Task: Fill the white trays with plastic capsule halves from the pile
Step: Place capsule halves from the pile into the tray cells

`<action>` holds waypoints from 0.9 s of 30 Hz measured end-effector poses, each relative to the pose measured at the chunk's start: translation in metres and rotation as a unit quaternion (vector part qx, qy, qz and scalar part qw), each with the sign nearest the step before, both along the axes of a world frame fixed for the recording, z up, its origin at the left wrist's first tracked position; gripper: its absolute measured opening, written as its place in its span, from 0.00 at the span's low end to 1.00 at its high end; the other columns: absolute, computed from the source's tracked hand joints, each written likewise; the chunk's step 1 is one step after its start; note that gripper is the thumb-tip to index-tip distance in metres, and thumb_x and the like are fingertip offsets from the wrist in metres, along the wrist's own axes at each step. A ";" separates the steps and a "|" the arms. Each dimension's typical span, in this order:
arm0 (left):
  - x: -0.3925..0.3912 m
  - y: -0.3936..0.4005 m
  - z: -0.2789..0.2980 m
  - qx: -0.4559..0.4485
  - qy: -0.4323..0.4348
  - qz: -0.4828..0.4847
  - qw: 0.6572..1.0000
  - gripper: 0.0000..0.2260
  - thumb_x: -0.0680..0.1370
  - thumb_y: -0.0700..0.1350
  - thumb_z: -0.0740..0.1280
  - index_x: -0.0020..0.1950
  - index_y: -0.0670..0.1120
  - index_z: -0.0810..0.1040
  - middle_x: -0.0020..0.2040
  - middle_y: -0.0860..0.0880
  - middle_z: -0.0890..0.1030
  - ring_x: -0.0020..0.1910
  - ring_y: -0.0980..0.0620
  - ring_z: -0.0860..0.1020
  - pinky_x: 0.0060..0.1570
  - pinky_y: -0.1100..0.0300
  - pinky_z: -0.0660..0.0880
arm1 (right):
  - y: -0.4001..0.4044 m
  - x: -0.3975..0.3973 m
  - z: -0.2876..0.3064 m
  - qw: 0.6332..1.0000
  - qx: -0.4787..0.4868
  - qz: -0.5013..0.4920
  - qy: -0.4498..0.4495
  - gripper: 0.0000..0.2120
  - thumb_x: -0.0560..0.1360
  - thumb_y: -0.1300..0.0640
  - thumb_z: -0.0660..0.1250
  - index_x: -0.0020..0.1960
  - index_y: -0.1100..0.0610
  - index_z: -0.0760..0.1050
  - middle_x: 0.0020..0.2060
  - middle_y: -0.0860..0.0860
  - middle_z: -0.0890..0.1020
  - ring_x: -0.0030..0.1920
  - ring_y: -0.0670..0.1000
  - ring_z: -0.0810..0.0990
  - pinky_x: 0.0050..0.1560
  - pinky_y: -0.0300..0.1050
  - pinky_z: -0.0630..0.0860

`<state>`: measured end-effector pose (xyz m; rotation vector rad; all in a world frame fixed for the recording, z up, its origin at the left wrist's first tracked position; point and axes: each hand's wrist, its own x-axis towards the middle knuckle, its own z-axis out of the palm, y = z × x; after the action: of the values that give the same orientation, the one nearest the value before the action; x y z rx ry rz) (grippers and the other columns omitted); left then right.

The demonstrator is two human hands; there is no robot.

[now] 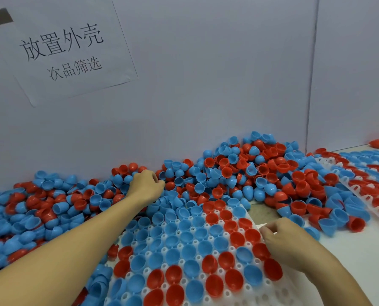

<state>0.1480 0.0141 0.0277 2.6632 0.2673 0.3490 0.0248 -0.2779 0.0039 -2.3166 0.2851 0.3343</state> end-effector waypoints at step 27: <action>0.038 0.008 -0.042 0.127 0.220 0.069 0.965 0.40 0.74 0.70 0.65 0.80 0.59 0.53 0.81 0.40 0.44 0.75 0.24 0.48 0.73 0.31 0.56 | -0.015 0.003 0.006 0.996 -0.064 0.009 0.059 0.21 0.84 0.47 0.56 0.36 0.54 0.74 0.28 0.48 0.72 0.31 0.44 0.74 0.29 0.35 0.65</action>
<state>0.1858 0.0219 -0.0138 2.9612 0.5812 -0.1902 0.0283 -0.2926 0.0102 -2.4297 0.3539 0.4762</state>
